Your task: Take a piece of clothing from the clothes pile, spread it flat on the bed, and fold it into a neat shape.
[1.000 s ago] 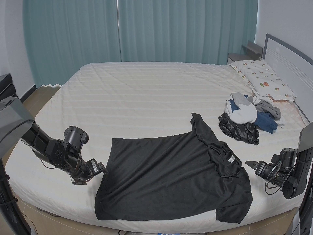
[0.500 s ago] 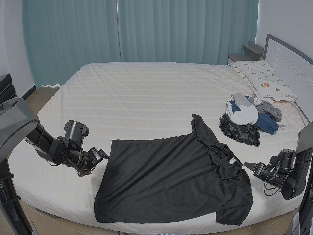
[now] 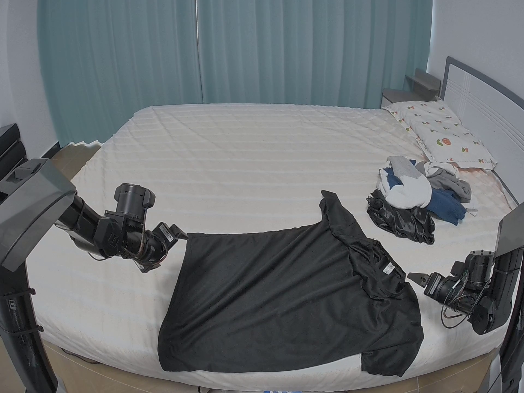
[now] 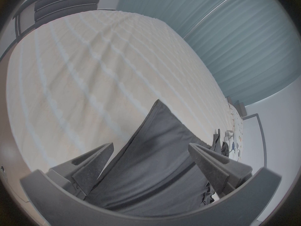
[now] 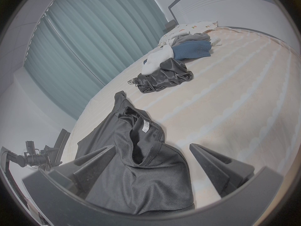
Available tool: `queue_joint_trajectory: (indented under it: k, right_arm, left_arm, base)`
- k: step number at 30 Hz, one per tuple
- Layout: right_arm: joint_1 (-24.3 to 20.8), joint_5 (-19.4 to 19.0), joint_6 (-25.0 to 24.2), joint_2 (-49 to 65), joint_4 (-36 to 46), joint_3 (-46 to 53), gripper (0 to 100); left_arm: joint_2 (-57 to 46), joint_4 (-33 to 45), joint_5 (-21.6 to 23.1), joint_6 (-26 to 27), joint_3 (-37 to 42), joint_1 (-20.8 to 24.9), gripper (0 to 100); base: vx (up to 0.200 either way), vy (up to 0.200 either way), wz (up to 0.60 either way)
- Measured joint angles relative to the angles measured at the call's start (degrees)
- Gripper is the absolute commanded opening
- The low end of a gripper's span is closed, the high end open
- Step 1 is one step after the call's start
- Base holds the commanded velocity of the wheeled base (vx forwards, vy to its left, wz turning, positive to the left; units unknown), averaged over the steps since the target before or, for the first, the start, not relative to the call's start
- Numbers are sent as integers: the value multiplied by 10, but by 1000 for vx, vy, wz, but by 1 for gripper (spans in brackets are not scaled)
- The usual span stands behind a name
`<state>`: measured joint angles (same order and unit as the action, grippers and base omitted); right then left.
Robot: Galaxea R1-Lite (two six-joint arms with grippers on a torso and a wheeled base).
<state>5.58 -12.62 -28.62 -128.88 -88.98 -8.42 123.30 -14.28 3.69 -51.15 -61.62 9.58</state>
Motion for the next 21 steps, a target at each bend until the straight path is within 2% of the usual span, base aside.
queue_joint_trajectory:
  k: [4, 21]
  right_arm:
    - [0, 0, -4, 0, 0, -1, 100]
    - [-15, 0, -13, -2, 0, 2, 100]
  left_arm:
    - [29, -2, 4, 0, -43, -7, 100]
    - [181, 0, 1, 7, -257, -8, 100]
  base:
    - [150, 0, 0]
    - [0, 0, 0]
